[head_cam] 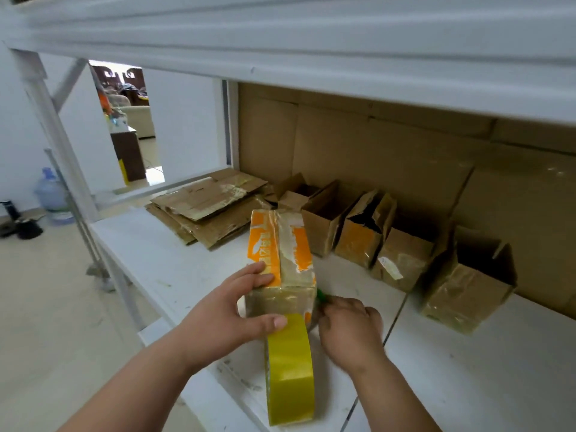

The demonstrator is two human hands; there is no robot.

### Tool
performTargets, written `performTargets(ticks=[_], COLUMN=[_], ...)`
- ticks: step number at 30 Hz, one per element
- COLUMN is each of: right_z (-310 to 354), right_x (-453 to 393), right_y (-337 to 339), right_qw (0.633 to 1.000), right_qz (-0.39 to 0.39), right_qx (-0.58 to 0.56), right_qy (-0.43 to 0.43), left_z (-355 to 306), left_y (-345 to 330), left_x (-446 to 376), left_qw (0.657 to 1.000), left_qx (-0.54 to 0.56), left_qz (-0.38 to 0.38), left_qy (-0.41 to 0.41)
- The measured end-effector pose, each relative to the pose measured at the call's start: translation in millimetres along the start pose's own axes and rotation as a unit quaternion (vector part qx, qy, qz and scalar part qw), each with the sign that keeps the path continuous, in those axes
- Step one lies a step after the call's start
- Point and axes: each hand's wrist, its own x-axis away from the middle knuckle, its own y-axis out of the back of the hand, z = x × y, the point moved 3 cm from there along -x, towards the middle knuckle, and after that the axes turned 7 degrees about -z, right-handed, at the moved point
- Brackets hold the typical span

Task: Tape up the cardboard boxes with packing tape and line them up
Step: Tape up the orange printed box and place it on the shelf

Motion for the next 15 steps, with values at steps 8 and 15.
performTargets(ticks=[8, 15], right_z=[-13, -6], right_x=[23, 22], right_y=[14, 14], right_qw=[0.993, 0.995], right_qz=[-0.075, -0.020], right_qx=[0.002, -0.004], right_qy=[-0.087, -0.097], left_z=[1, 0], left_y=[-3, -3], left_x=[-1, 1], left_qw=[1.000, 0.998], left_qx=[0.021, -0.049], left_qz=[-0.008, -0.011], left_qy=[-0.013, -0.024])
